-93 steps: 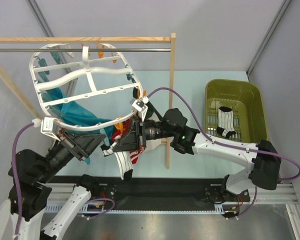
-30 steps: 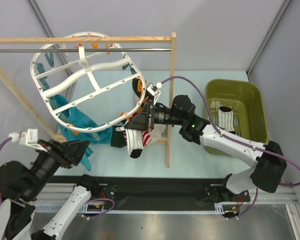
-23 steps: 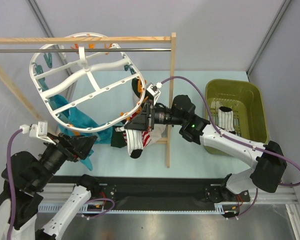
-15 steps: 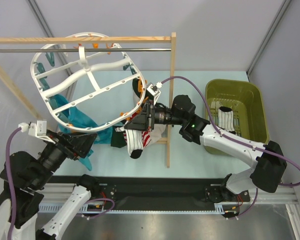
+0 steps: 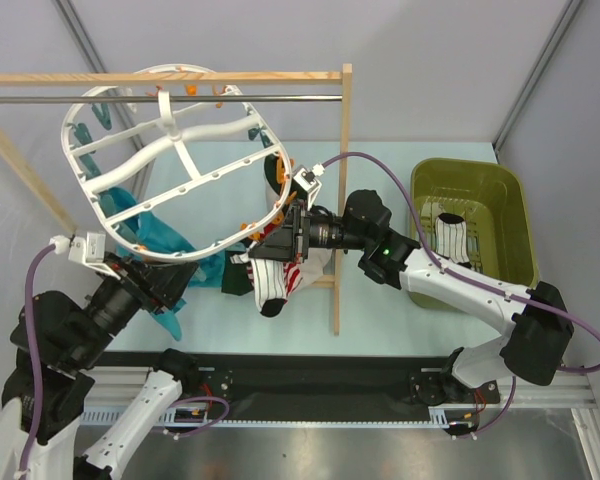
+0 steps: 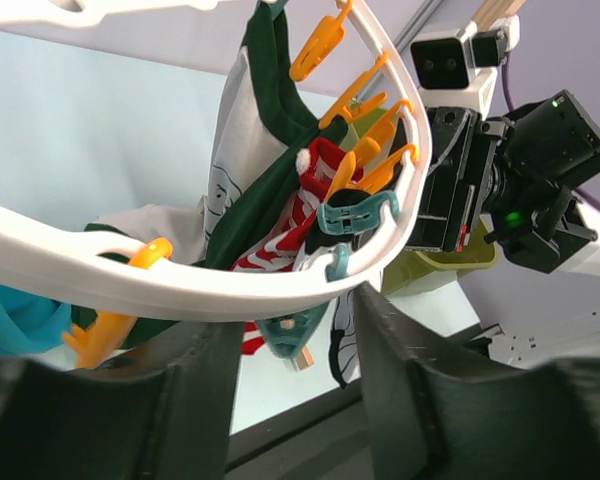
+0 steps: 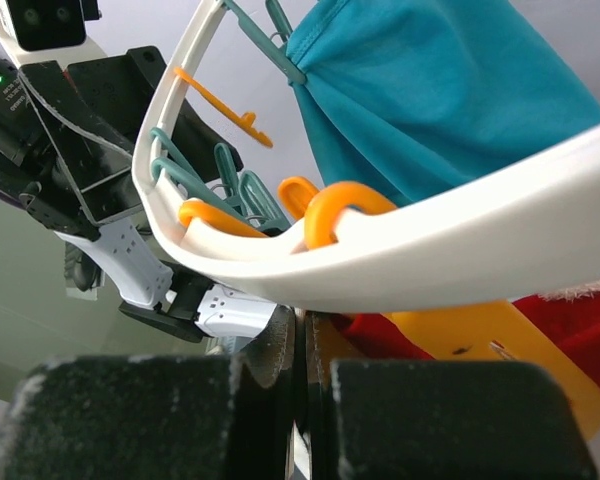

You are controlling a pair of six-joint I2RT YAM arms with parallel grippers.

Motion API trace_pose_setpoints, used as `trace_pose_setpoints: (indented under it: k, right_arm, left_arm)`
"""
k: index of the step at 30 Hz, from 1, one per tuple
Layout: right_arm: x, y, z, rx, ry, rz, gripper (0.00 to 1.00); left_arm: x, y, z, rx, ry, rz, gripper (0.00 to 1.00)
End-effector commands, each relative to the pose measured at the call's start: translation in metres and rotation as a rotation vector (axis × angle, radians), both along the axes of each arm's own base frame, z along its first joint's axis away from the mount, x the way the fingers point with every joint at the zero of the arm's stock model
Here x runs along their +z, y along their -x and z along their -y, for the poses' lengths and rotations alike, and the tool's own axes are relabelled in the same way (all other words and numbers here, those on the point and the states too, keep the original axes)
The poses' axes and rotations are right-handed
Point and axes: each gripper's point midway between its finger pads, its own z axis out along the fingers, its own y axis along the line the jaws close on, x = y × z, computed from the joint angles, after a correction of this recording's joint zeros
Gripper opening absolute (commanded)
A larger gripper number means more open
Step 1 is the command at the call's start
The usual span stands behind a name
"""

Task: Clip the socks to the hanger
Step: Open the clamp at the hanger.

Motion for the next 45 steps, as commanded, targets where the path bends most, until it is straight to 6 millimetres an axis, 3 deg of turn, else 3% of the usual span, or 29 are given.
trace_pose_setpoints:
  k: [1, 9, 11, 14, 15, 16, 17, 19, 20, 22, 23, 27, 28, 30, 31, 32, 35, 36, 38, 39, 41, 44, 45]
  right_arm:
    - [0.027, 0.002, 0.002, 0.012, -0.067, 0.047, 0.0]
    - [0.025, 0.001, 0.001, 0.011, -0.064, 0.042, 0.0]
    - [0.024, 0.001, 0.001, 0.009, -0.058, 0.038, 0.0]
    - [0.023, -0.002, 0.0, -0.005, -0.045, 0.039, 0.0]
    - [0.02, -0.003, 0.001, -0.014, -0.021, 0.041, 0.03]
    - [0.019, -0.003, 0.001, -0.018, -0.006, 0.043, 0.17]
    - [0.009, -0.006, 0.001, -0.034, 0.038, 0.024, 0.25]
    - [0.008, -0.011, 0.006, -0.073, 0.068, 0.05, 0.46]
    - [-0.001, -0.011, 0.009, -0.086, 0.111, 0.036, 0.52]
    - [0.0, -0.011, 0.017, -0.109, 0.131, 0.072, 0.63]
    - [-0.007, -0.013, 0.022, -0.129, 0.17, 0.059, 0.64]
    - [-0.003, -0.011, 0.052, -0.209, 0.256, 0.121, 0.66]
    - [0.008, -0.017, 0.067, -0.288, 0.262, 0.146, 0.66]
    - [0.009, -0.034, 0.098, -0.407, 0.345, 0.16, 0.64]
    - [0.008, -0.052, 0.118, -0.533, 0.393, 0.159, 0.62]
    - [0.007, -0.069, 0.154, -0.654, 0.456, 0.142, 0.62]
    - [-0.006, -0.108, 0.232, -0.969, 0.595, 0.097, 0.61]
    - [-0.013, -0.129, 0.272, -1.111, 0.639, 0.054, 0.61]
    - [-0.026, -0.146, 0.317, -1.265, 0.696, -0.003, 0.64]
    - [-0.043, -0.161, 0.358, -1.383, 0.739, -0.08, 0.65]
    - [-0.062, -0.175, 0.394, -1.478, 0.77, -0.156, 0.67]
    - [-0.106, -0.198, 0.444, -1.573, 0.85, -0.307, 0.72]
    - [-0.134, -0.209, 0.452, -1.567, 0.903, -0.379, 0.73]
  left_arm:
    - [0.005, -0.008, 0.005, -0.019, -0.016, 0.024, 0.49]
    - [0.003, -0.01, 0.004, -0.009, -0.02, 0.002, 0.2]
    - [0.002, -0.01, 0.003, -0.001, -0.02, -0.014, 0.03]
    - [-0.001, -0.012, 0.003, 0.008, -0.021, -0.039, 0.0]
    - [-0.002, -0.012, 0.003, 0.009, -0.02, -0.049, 0.0]
    - [-0.003, -0.012, 0.003, 0.011, -0.017, -0.054, 0.0]
    - [-0.002, -0.012, 0.003, 0.007, -0.014, -0.052, 0.0]
    - [-0.001, -0.01, 0.003, 0.009, -0.008, -0.047, 0.0]
    - [0.0, -0.01, 0.002, 0.01, -0.007, -0.045, 0.0]
    - [0.0, -0.009, 0.002, 0.009, -0.007, -0.044, 0.0]
    - [0.001, -0.008, 0.003, 0.003, -0.005, -0.041, 0.0]
    - [0.001, -0.006, 0.004, -0.003, -0.003, -0.042, 0.0]
    - [0.001, -0.006, 0.004, -0.005, -0.003, -0.042, 0.0]
    - [0.002, -0.004, 0.004, -0.012, 0.0, -0.039, 0.0]
    - [0.003, -0.003, 0.005, -0.017, 0.003, -0.037, 0.0]
    - [0.004, -0.002, 0.005, -0.02, 0.004, -0.034, 0.0]
    - [0.005, 0.0, 0.007, -0.032, 0.009, -0.03, 0.0]
    - [0.005, 0.0, 0.007, -0.034, 0.009, -0.028, 0.0]
    - [0.006, 0.001, 0.007, -0.038, 0.011, -0.026, 0.0]
    - [0.004, 0.0, 0.008, -0.041, 0.008, -0.028, 0.0]
    - [0.003, 0.0, 0.009, -0.046, 0.005, -0.031, 0.0]
    - [0.003, 0.002, 0.01, -0.055, 0.005, -0.031, 0.0]
    - [0.004, 0.002, 0.011, -0.061, 0.01, -0.029, 0.0]
